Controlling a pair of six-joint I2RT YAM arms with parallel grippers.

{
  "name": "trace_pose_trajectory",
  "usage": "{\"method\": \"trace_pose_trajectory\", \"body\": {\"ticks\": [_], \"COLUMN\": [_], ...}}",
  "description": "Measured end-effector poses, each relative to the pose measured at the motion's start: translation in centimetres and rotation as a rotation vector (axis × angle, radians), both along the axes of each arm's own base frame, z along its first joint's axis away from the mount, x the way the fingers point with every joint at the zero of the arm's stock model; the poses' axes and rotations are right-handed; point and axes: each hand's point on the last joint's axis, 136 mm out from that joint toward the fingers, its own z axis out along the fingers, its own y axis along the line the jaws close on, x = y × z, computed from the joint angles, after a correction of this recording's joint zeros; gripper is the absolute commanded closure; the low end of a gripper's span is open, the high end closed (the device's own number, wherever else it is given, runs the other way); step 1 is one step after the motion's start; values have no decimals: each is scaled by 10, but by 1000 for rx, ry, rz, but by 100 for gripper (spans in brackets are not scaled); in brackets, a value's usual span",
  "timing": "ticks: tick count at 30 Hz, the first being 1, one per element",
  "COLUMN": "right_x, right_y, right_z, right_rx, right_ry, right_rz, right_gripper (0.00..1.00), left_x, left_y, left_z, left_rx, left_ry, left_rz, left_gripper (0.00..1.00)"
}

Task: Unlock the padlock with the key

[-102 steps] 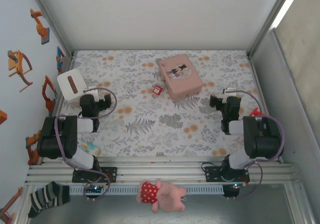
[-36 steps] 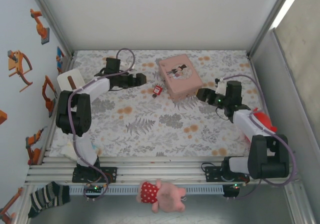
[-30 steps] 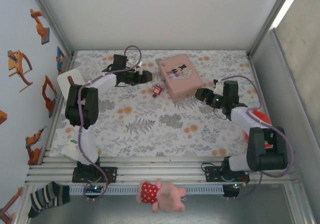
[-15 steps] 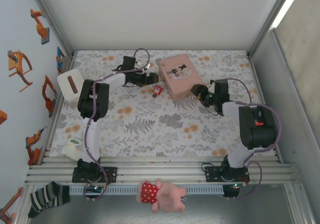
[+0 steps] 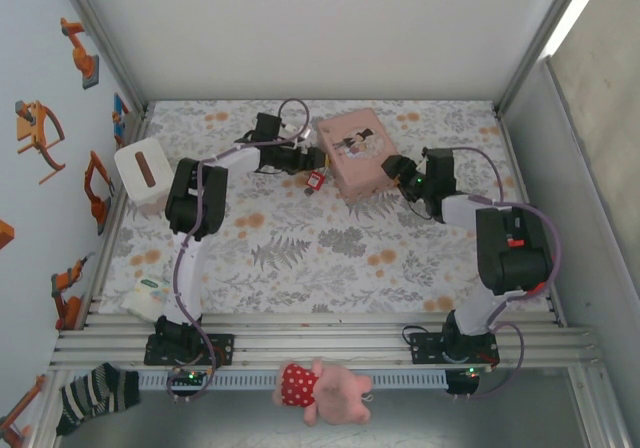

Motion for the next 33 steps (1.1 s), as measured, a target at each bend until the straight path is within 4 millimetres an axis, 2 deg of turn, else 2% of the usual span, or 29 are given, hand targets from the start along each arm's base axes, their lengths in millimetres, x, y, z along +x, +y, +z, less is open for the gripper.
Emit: {"method": "trace_pose_trajectory", "body": {"ticks": [7,16,21,30,33], "right_x": [18,30,35,29,15], "right_y": [2,1,0,0,-1], "right_z": [1,6,5,5,22], "right_rx": [-13,-102,-170,-239,-248], "right_ry": [-8,-21,-36,-68,-125], "right_rz": [4,41,81,141,150], "right_gripper": [33,33,33,35,35], "left_x": [-27,-87,-110,-126,-129], "left_y": [-14,-37,-50,-30,-17], "left_z": [-4,0,10,32,43], "left_rx": [-3,9,-3,26,62], "left_ry": [9,44,38,-3,-44], "left_rz": [-64,-170,-218,-194,-166], "left_gripper": [23,24,27,32,31]}}
